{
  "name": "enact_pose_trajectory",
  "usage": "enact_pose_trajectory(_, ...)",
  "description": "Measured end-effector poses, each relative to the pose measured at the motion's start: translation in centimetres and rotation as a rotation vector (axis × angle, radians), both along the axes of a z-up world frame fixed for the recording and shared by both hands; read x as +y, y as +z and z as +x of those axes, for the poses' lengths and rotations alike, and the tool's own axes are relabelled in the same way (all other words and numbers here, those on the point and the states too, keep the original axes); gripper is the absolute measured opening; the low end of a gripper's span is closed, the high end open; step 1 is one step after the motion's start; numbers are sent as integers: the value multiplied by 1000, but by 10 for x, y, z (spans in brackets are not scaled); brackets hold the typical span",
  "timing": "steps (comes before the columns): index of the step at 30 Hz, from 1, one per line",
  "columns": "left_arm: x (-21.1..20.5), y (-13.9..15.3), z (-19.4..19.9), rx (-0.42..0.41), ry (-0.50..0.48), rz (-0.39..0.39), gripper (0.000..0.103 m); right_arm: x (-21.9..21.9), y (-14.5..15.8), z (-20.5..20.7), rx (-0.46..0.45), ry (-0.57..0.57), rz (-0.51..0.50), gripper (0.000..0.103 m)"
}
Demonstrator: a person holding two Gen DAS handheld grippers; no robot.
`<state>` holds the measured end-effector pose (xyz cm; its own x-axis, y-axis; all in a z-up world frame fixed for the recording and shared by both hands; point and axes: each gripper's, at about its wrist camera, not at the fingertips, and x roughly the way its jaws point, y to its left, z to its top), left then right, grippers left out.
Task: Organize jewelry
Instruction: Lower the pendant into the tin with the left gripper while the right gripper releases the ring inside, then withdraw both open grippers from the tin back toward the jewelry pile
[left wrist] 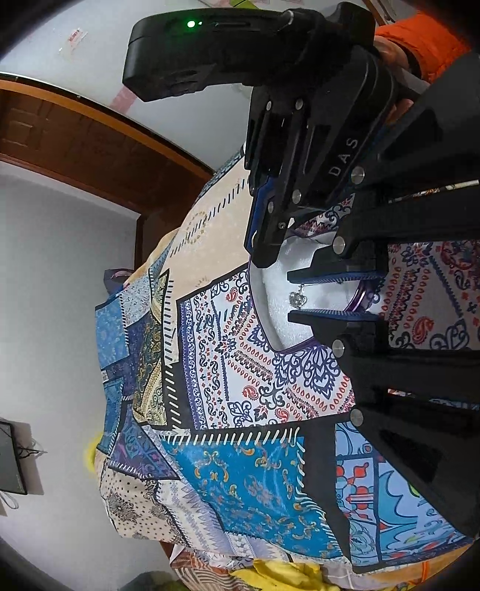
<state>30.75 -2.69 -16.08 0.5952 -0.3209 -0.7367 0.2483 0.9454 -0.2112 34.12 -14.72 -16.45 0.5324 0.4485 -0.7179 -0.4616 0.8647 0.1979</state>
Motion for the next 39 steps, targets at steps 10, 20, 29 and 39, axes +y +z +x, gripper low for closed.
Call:
enact_pose_trajectory(10, 2, 0, 2, 1, -2, 1, 12, -2, -3, 3, 15, 0, -12, 9)
enact_pose_trajectory(20, 13, 15, -12, -33, 31, 4, 20, -10, 7, -7, -13, -32, -12, 28)
enact_pose_trajectory(29, 25, 31, -34, -65, 71, 14, 32, -19, 27, -32, -75, -63, -12, 41)
enact_pose_trajectory(39, 35, 33, -66, -69, 85, 66, 39, -31, 29, -66, -101, -106, -44, 44)
